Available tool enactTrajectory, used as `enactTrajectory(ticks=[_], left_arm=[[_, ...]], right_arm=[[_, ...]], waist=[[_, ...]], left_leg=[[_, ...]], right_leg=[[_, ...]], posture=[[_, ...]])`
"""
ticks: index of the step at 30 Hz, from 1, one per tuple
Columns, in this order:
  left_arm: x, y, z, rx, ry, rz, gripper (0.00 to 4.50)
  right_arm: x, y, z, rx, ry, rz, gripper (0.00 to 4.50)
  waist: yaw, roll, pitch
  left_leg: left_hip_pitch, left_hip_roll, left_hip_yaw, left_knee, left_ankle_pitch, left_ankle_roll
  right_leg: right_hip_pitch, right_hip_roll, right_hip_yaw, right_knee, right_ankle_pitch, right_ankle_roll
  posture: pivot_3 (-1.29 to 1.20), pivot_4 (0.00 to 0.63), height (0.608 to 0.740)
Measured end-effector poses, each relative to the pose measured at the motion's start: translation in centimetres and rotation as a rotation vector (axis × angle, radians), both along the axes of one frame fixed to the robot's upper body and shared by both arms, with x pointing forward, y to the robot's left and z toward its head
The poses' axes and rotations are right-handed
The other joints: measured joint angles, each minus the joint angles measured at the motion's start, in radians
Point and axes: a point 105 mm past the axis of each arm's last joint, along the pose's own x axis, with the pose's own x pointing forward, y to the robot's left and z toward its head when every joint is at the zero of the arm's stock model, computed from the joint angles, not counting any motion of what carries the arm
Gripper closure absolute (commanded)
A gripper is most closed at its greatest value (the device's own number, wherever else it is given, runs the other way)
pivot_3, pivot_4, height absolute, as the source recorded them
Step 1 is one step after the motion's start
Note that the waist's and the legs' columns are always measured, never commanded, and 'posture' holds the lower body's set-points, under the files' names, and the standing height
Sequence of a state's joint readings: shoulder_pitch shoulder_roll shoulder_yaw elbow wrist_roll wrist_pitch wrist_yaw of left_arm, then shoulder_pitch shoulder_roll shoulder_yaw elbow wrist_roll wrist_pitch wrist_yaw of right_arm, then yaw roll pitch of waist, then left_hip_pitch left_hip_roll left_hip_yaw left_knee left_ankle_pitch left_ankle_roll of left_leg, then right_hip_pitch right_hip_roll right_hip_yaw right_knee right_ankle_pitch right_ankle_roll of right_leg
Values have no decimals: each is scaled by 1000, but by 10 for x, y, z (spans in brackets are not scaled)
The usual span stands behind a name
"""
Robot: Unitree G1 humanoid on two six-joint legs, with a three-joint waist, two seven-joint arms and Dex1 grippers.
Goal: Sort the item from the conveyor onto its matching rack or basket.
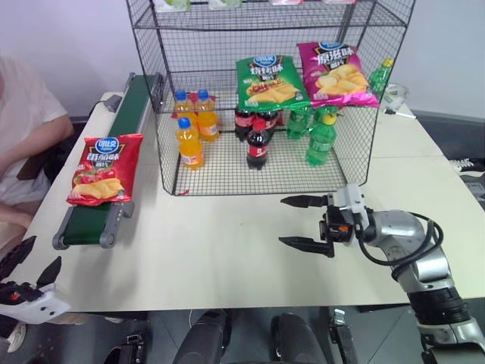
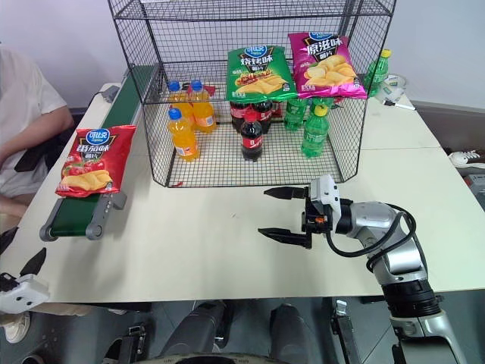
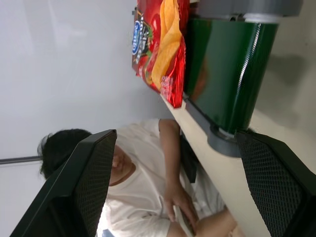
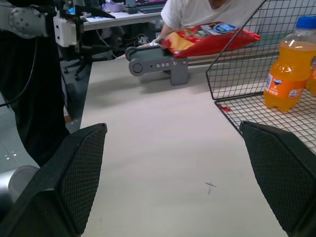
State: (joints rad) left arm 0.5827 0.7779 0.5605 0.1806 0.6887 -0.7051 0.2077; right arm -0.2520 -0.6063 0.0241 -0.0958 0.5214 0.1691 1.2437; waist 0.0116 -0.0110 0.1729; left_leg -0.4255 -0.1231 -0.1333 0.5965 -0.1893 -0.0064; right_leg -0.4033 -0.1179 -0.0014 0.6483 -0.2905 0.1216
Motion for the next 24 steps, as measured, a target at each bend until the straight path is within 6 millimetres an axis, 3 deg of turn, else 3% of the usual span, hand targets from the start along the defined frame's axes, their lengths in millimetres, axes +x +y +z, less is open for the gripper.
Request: enactTrajectory(ticks=[24], left_arm=[[20, -6, -11, -18, 16, -37, 511]], right_arm=[[4, -1, 1, -3, -19, -41, 0]], waist=[[0, 0, 0]], left_leg=[[0, 0, 0, 0, 0, 0]], right_leg=[[0, 0, -1, 1, 1, 1]], posture=[[0, 150, 740]])
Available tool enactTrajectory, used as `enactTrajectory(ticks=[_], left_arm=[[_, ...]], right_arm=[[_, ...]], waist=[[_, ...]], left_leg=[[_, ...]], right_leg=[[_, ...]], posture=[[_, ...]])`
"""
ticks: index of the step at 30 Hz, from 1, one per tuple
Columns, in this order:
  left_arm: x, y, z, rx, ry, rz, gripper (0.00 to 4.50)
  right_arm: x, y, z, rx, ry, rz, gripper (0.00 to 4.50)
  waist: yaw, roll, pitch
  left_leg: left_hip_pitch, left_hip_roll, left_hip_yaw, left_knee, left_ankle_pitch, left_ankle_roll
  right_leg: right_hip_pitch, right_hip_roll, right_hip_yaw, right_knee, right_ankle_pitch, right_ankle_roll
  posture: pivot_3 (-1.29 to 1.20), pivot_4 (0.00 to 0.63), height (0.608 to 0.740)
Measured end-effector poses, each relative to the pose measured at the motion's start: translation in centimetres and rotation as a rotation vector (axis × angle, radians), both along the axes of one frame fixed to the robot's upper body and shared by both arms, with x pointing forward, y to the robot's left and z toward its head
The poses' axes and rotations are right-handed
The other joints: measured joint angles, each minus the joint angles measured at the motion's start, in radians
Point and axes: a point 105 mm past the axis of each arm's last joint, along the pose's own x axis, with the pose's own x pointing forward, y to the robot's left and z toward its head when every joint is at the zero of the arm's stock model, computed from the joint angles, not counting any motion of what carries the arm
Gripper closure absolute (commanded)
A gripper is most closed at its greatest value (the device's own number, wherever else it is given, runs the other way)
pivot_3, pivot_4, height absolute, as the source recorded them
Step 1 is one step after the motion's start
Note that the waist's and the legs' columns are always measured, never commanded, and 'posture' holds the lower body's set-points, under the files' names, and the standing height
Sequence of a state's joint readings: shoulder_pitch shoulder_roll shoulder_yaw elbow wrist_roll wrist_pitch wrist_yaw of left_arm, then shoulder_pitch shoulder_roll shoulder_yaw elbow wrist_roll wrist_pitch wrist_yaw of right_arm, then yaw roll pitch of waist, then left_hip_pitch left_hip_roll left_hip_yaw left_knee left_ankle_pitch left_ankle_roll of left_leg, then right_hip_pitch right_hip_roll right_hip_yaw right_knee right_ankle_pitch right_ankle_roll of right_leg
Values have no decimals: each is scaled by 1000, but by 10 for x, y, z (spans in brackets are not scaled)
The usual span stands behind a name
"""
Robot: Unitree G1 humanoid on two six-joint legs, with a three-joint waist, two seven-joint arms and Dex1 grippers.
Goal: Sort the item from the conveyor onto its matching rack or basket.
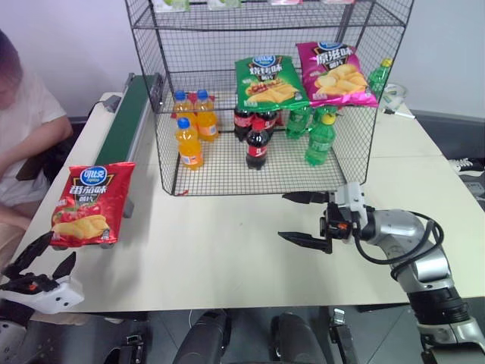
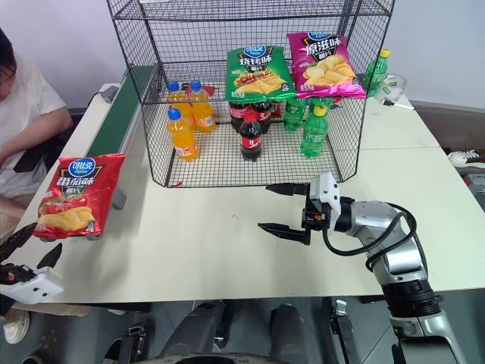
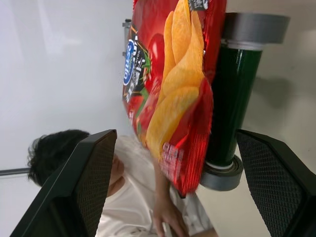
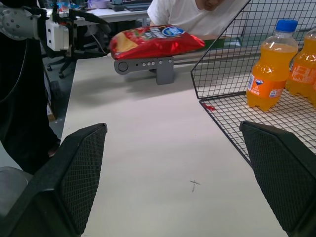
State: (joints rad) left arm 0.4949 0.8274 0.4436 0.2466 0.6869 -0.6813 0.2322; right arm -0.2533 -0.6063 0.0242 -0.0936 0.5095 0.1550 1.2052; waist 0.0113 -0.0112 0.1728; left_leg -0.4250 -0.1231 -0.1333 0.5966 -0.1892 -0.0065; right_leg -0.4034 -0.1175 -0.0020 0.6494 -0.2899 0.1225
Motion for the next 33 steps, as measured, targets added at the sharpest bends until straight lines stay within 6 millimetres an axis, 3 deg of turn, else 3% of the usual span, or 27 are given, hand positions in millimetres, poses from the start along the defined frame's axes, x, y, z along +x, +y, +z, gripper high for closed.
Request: enactTrajectory(ticks=[14, 18, 22, 29, 33], left_arm=[[25, -11, 1, -20, -37, -27, 511], [27, -13, 0, -37, -36, -33, 2252], [27, -14, -1, -42, -38, -36, 4407], [29, -16, 5, -65, -66, -40, 4463], [37, -30, 29, -108, -147, -96, 4463]], right_arm=[[2, -1, 0, -12, -14, -11, 0], [2, -1, 0, -11, -15, -14, 0], [3, -1, 1, -11, -15, -19, 0], [3, -1, 1, -13, -19, -25, 0], [9, -5, -1, -18, -33, -64, 0]], waist=[[1, 0, 0], [1, 0, 0], [-1, 0, 0], [0, 0, 0], [2, -1, -1]], left_leg=[[1, 0, 0, 0, 0, 0], [1, 0, 0, 1, 0, 0], [1, 0, 0, 1, 0, 0], [1, 0, 0, 1, 1, 1], [1, 0, 0, 2, 1, 1]], right_leg=[[0, 0, 0, 2, 0, 0], [1, 0, 0, 2, 0, 0], [1, 0, 0, 2, 0, 0], [1, 0, 0, 2, 0, 0], [1, 0, 0, 3, 0, 0]], posture=[[0, 150, 740], [0, 150, 740], [0, 150, 740], [0, 150, 740], [0, 150, 740]])
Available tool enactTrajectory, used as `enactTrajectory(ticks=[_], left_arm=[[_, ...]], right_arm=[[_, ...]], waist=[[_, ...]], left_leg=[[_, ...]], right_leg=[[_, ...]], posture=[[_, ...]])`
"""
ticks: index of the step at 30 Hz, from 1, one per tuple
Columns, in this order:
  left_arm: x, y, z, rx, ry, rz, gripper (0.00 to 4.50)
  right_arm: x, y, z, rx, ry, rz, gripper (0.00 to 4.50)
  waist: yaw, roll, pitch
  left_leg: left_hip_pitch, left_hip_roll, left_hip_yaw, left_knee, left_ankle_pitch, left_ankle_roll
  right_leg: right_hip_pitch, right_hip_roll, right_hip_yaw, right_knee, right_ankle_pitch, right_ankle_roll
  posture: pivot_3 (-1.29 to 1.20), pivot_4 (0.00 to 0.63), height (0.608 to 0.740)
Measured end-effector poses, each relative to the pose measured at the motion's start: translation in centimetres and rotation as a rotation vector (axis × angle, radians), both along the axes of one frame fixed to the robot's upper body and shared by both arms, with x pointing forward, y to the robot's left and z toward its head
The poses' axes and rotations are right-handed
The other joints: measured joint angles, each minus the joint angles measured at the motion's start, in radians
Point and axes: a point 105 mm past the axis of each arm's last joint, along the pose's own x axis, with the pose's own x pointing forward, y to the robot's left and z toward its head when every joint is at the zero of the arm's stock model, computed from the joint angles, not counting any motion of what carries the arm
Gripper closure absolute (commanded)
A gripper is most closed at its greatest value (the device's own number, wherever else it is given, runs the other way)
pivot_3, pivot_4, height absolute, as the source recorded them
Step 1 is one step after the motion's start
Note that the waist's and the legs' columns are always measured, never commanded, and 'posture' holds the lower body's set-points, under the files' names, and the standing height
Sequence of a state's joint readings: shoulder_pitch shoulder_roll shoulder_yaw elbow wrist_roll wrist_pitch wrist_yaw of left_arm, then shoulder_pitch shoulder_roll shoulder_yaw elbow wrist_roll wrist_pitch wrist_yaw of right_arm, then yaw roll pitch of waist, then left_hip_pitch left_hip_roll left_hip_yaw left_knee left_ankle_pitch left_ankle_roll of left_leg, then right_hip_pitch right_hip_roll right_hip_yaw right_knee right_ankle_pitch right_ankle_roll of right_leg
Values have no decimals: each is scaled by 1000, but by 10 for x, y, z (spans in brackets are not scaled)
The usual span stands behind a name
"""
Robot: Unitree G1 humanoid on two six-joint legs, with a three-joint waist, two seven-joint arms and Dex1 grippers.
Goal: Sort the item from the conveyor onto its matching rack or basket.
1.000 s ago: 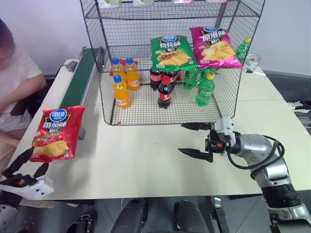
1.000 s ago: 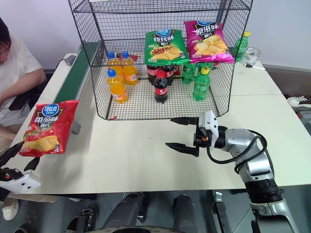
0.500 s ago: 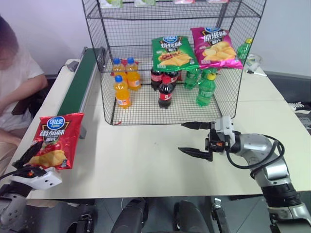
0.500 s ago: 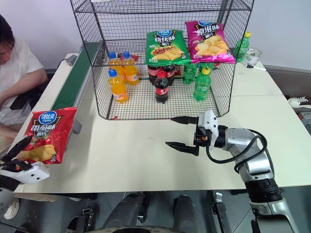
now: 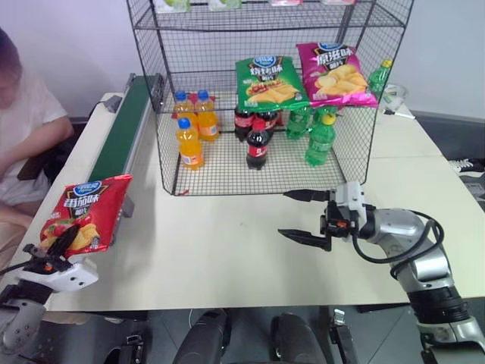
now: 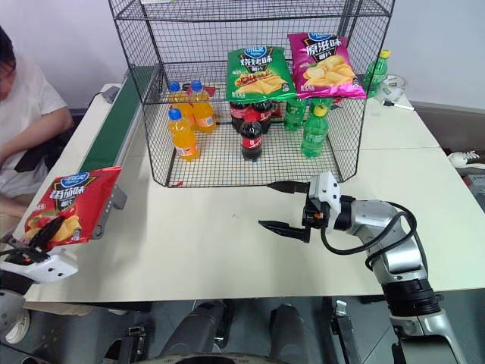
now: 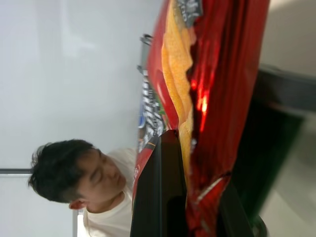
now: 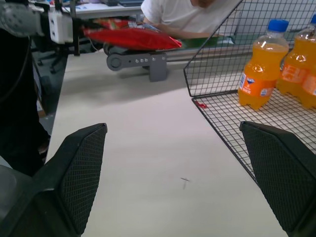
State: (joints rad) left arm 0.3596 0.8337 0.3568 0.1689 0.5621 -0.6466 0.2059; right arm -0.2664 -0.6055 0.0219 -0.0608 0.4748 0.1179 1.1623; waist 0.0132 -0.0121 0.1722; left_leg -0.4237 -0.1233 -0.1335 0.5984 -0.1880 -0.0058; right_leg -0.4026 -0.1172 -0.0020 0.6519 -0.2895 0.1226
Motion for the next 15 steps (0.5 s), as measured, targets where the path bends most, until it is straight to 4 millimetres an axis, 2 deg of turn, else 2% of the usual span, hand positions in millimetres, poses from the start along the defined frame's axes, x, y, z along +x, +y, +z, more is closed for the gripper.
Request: enactTrajectory(ticks=[4, 6, 10, 12, 15], left_arm=[[14, -32, 51, 26, -152, -132, 4463], [17, -45, 68, 48, -200, -180, 4463], [25, -64, 86, 61, -242, -254, 4463], [31, -81, 94, 65, -264, -318, 4463], [38, -99, 97, 68, -272, -390, 4463]], right_arm=[[17, -9, 13, 58, -86, -113, 0], [21, -14, 21, 90, -143, -167, 0], [29, -22, 31, 159, -200, -268, 0], [33, -25, 36, 206, -224, -325, 0], [36, -27, 41, 239, -245, -372, 0]], waist=[[-1, 0, 0], [-2, 0, 0], [-7, 0, 0], [-5, 0, 0], [-5, 0, 0]], left_leg=[[0, 0, 0, 1, 0, -1], [0, 0, 0, 1, 1, 0], [1, 0, 0, 0, 2, 0], [1, 0, 0, 0, 2, 0], [2, 0, 0, 0, 2, -1]], right_leg=[[1, 0, 0, 0, 0, -1], [1, 1, 0, 0, 1, -1], [3, 2, 1, 2, 1, 0], [3, 2, 1, 3, 1, 0], [5, 3, 1, 3, 1, -1]], posture=[[0, 150, 740], [0, 150, 740], [0, 150, 740], [0, 150, 740], [0, 150, 740]])
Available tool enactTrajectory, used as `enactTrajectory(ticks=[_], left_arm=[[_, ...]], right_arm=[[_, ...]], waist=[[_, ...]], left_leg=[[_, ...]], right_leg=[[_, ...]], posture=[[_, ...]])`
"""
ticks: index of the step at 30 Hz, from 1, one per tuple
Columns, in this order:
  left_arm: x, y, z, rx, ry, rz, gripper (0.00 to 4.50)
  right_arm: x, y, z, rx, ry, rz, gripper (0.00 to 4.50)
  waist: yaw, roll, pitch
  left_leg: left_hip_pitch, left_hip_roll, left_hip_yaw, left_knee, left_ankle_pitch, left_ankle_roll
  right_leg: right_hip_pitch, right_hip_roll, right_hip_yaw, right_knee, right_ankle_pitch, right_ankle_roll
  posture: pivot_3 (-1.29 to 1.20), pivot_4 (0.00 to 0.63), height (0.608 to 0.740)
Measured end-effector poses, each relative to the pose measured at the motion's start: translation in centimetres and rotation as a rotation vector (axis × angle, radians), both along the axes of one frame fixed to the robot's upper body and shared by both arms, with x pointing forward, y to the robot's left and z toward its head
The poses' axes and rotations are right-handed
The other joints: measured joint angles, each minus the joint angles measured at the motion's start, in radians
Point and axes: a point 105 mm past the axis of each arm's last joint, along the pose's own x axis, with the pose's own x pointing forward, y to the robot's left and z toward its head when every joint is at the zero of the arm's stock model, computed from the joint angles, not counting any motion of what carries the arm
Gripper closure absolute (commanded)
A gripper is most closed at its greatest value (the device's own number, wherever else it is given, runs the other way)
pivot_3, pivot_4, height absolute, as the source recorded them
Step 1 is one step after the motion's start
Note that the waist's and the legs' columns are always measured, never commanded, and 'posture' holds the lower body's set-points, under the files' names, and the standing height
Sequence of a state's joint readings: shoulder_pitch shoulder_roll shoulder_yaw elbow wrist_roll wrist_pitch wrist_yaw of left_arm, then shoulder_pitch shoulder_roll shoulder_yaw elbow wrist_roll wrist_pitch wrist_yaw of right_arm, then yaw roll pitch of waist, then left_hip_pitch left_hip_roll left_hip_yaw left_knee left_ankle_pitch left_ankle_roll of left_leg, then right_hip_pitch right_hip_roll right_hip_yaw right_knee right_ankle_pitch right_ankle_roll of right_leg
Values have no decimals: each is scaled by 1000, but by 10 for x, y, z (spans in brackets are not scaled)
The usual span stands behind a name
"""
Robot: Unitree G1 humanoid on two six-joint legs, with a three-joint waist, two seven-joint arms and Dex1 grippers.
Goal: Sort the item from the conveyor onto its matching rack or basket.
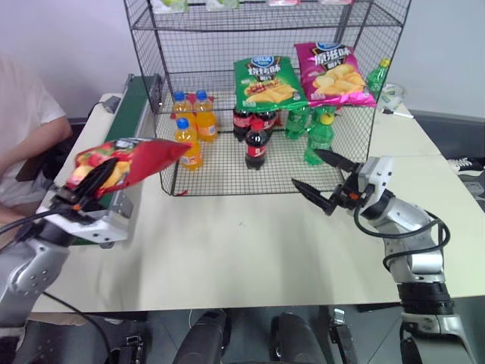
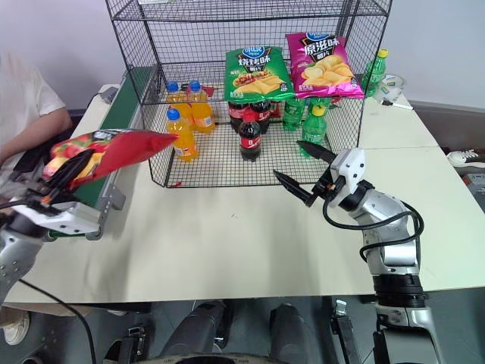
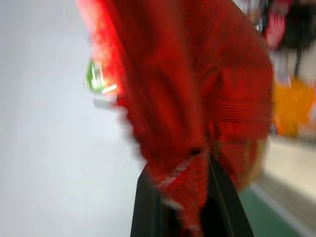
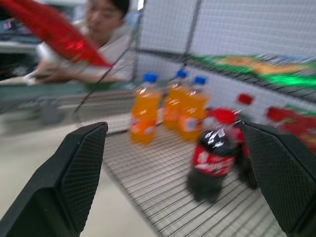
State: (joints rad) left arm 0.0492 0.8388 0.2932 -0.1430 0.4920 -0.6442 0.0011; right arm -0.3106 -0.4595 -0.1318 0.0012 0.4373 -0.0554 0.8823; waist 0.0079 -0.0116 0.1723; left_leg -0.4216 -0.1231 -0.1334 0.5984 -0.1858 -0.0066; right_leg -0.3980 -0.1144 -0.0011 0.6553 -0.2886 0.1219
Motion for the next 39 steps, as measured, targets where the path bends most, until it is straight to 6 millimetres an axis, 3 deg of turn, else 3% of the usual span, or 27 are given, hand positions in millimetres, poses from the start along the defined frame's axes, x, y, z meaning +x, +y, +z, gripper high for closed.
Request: enactTrajectory(ticks=[3, 7, 18, 23, 28, 33, 39], left_arm=[[14, -18, 9, -12, -32, -66, 4463], [51, -41, 40, -28, -139, -111, 4463], [120, -56, 75, -66, -281, -38, 4463], [155, -44, 62, -19, -260, 109, 4463], [178, -53, 36, 44, -180, 181, 4463], [186, -61, 9, 12, -72, 190, 4463], [193, -62, 21, -30, -63, 228, 4463]], right_arm=[[1, -3, 2, 19, -7, -27, 0], [-3, 2, 6, 33, -26, -25, 0], [-5, 3, 5, 40, -17, -52, 0], [-5, 5, 7, 43, -19, -56, 0], [-5, 6, 8, 43, -22, -55, 0], [-7, 11, 11, 40, -34, -49, 0], [-7, 12, 13, 38, -33, -46, 0]], waist=[[4, 0, 0], [6, 0, 0], [-19, 0, 0], [-23, -1, 0], [-20, -2, 1], [-21, -3, 1], [-20, -3, 1]], left_leg=[[1, 0, -1, 0, 0, 0], [2, -1, -2, 1, 2, -2], [2, -1, -1, 0, 3, -2], [2, -2, -1, 0, 3, -2], [1, -3, -1, 2, 3, -2], [0, -3, -2, 3, 3, -2], [-2, -3, -2, 6, 2, -2]], right_leg=[[1, 2, 0, 1, 0, 0], [3, 2, -2, 2, 1, 1], [1, 2, -1, 6, 1, 2], [0, 2, -1, 7, -1, 4], [0, 1, -1, 8, -1, 5], [0, 1, -1, 8, -1, 5], [-1, 1, -1, 9, -1, 5]], posture=[[0, 150, 740], [0, 150, 740], [0, 150, 740], [0, 150, 740], [0, 150, 740], [0, 150, 740], [0, 150, 740]])
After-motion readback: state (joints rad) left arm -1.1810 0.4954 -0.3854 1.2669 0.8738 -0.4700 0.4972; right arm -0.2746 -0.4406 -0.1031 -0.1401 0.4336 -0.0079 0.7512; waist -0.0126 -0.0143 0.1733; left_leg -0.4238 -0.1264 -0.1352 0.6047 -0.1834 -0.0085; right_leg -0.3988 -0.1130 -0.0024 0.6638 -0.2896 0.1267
